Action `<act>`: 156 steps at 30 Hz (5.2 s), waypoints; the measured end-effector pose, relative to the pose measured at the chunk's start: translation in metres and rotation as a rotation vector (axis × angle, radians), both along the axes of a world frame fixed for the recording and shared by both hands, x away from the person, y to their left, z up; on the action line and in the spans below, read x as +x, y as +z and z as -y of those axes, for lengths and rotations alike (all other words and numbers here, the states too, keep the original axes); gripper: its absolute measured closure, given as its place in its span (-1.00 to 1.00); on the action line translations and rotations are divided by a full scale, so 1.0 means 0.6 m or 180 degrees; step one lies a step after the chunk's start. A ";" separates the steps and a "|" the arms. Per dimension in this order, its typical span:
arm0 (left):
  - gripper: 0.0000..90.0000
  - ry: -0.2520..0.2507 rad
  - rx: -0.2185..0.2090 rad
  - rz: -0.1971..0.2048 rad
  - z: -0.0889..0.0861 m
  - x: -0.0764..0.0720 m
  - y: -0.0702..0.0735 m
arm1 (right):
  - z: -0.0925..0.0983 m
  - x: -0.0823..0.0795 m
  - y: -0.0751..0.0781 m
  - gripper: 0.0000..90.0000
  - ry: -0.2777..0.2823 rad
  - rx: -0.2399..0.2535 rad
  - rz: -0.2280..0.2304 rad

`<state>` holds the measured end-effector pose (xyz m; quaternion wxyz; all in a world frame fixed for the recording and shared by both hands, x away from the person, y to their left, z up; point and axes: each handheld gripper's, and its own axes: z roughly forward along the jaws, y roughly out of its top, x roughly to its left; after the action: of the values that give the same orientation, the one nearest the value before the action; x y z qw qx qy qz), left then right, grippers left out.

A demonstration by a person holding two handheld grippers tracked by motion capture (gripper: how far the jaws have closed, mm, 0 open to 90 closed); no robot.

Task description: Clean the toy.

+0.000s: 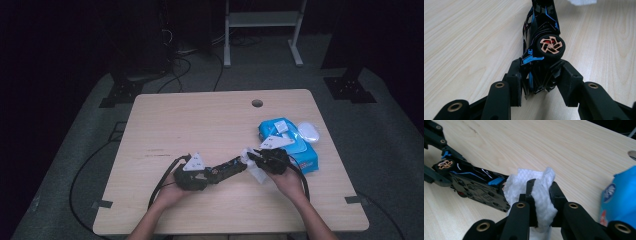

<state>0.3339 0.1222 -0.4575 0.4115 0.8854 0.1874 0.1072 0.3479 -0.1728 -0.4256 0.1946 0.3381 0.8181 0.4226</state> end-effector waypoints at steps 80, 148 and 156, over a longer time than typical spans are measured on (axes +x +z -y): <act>0.05 -0.0028 0.0964 -0.0457 0.097 0.052 0.043 | 0.000 0.007 -0.020 0.78 0.0184 0.0618 -0.0351; 0.32 -0.0238 0.0167 0.0028 0.065 -0.009 0.078 | -0.035 -0.035 0.045 0.78 0.0723 0.1043 -0.0234; 0.39 -0.0225 0.0137 0.0024 0.062 -0.008 0.079 | -0.023 -0.024 0.032 0.78 0.0622 0.1053 -0.0296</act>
<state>0.3291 0.0849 -0.4099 0.3967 0.8997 0.1522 0.1000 0.3332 -0.1587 -0.4065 0.0565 0.3036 0.7745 0.5520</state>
